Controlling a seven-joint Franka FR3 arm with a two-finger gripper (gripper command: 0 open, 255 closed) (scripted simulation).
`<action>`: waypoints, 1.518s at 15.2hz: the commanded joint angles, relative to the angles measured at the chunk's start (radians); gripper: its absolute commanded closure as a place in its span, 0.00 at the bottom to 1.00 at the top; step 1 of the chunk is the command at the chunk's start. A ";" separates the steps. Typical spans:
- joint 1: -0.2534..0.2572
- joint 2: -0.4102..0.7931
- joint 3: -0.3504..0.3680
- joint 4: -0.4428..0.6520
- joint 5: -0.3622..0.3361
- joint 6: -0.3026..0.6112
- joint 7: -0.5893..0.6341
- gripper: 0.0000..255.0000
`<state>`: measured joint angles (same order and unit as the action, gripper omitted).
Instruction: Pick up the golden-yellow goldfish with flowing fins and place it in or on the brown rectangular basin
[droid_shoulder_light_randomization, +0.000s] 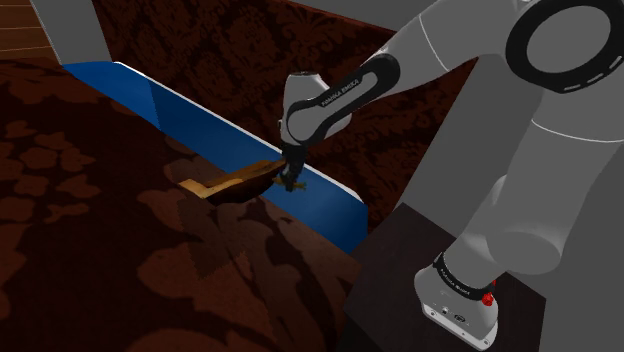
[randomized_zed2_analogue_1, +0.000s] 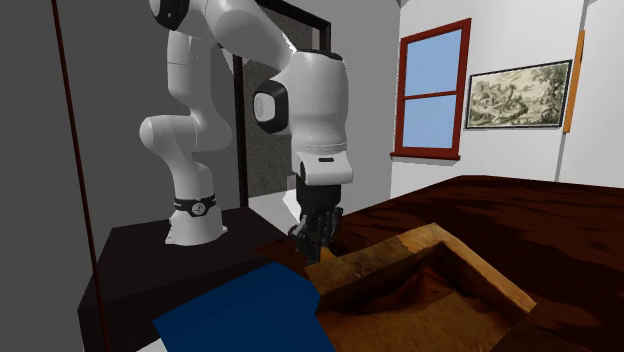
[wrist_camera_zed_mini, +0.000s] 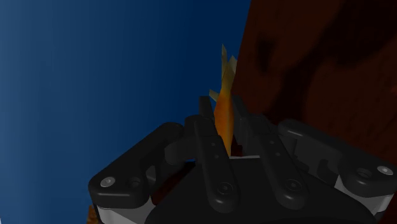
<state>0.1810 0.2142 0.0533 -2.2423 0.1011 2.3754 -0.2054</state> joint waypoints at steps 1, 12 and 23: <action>0.000 -0.021 0.000 0.002 -0.001 -0.023 0.002 1.00; -0.001 -0.121 -0.001 0.041 -0.006 -0.162 0.013 1.00; 0.002 -0.152 0.002 0.137 -0.011 -0.287 0.033 1.00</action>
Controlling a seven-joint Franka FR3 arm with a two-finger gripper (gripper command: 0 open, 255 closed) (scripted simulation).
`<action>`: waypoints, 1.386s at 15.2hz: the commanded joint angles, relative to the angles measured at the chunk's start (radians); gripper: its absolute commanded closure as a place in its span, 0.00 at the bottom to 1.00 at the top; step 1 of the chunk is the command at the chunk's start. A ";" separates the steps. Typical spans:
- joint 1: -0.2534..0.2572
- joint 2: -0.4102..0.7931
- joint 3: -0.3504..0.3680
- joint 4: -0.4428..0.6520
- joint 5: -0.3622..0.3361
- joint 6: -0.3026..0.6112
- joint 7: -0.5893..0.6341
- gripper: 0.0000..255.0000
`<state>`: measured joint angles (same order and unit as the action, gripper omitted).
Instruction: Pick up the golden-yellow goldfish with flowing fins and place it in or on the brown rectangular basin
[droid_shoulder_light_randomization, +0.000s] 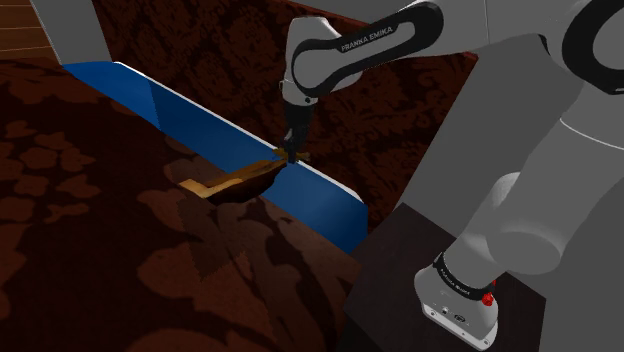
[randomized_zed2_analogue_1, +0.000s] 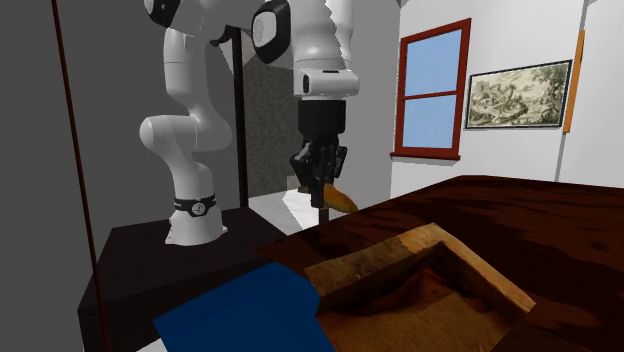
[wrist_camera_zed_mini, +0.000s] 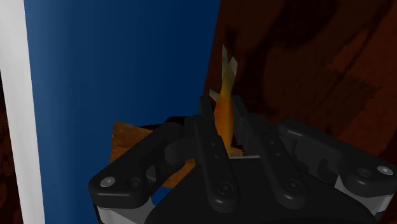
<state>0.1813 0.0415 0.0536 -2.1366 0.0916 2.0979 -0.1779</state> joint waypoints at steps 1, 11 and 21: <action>0.007 0.056 0.007 0.075 -0.004 -0.018 0.017 1.00; 0.066 0.419 0.031 0.574 -0.037 -0.148 0.117 1.00; 0.068 0.471 0.029 0.516 -0.038 -0.038 0.110 1.00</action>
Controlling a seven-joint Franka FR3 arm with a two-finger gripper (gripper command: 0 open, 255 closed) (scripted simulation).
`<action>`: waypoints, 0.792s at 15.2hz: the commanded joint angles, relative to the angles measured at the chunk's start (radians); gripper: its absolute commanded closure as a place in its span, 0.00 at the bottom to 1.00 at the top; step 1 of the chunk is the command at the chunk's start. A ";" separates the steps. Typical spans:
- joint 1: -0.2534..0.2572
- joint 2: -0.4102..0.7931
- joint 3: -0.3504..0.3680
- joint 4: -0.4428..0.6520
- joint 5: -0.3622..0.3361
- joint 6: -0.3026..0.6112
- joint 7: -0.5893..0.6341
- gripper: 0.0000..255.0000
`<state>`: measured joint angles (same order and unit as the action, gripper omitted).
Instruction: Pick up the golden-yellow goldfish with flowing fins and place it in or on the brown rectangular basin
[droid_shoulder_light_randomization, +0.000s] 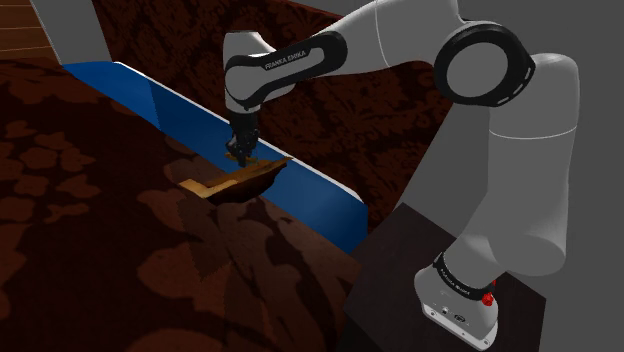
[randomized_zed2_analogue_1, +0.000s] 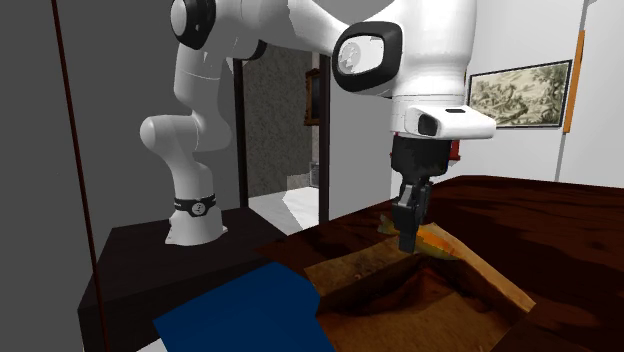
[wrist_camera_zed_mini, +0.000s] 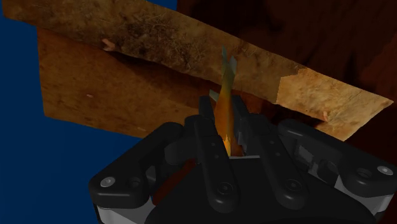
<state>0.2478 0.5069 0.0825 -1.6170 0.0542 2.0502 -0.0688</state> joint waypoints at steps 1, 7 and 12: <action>0.002 0.011 0.000 -0.008 0.000 0.020 0.001 1.00; 0.002 0.016 0.000 -0.011 -0.001 0.027 0.000 1.00; 0.002 0.016 0.000 -0.011 -0.001 0.027 0.000 0.00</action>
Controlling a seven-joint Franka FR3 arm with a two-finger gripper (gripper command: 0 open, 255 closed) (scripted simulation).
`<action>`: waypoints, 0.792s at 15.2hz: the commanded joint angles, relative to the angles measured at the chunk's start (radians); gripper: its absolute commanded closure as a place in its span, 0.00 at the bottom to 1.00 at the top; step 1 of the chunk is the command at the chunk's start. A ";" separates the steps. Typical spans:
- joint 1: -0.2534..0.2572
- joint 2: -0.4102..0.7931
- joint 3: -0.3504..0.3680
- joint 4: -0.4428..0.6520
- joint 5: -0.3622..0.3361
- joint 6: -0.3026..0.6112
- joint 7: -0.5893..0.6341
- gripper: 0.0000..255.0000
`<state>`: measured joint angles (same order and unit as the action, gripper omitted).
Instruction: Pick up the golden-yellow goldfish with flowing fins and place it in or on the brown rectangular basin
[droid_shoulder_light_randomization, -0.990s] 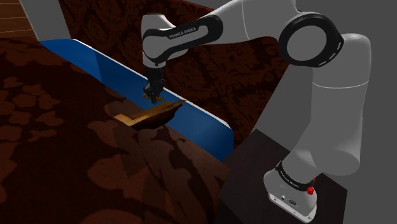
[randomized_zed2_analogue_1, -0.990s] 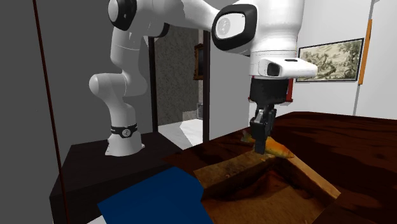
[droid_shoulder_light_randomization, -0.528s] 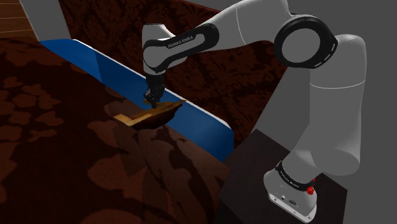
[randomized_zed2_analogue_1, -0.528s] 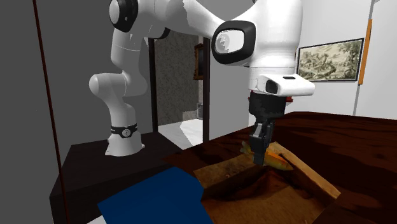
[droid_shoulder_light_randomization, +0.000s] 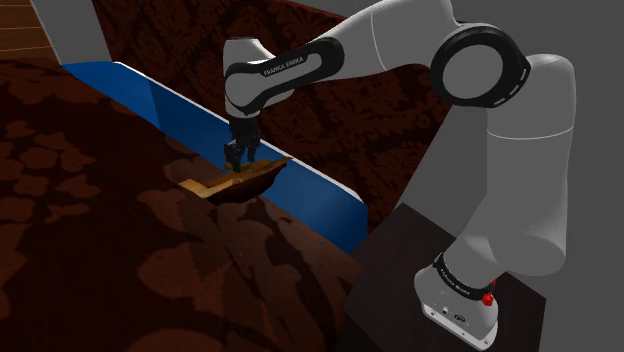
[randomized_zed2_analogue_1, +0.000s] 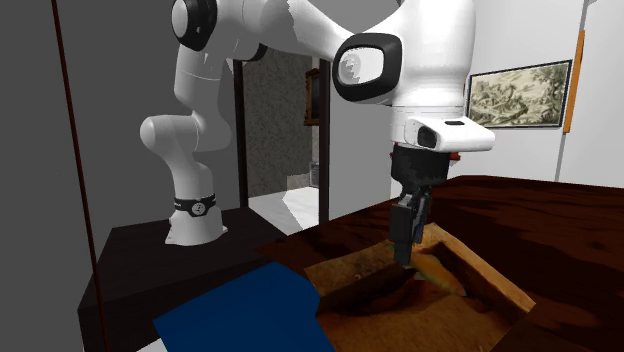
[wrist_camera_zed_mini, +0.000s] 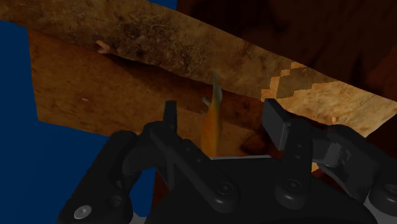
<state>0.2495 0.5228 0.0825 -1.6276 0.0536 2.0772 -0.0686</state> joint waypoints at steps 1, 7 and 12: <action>0.000 0.000 0.000 0.000 0.000 0.000 0.000 0.00; -0.005 -0.033 -0.001 0.052 0.000 -0.086 0.000 0.00; -0.006 -0.040 -0.001 0.069 0.000 -0.109 0.000 0.00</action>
<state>0.2438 0.4832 0.0817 -1.5591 0.0539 1.9694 -0.0686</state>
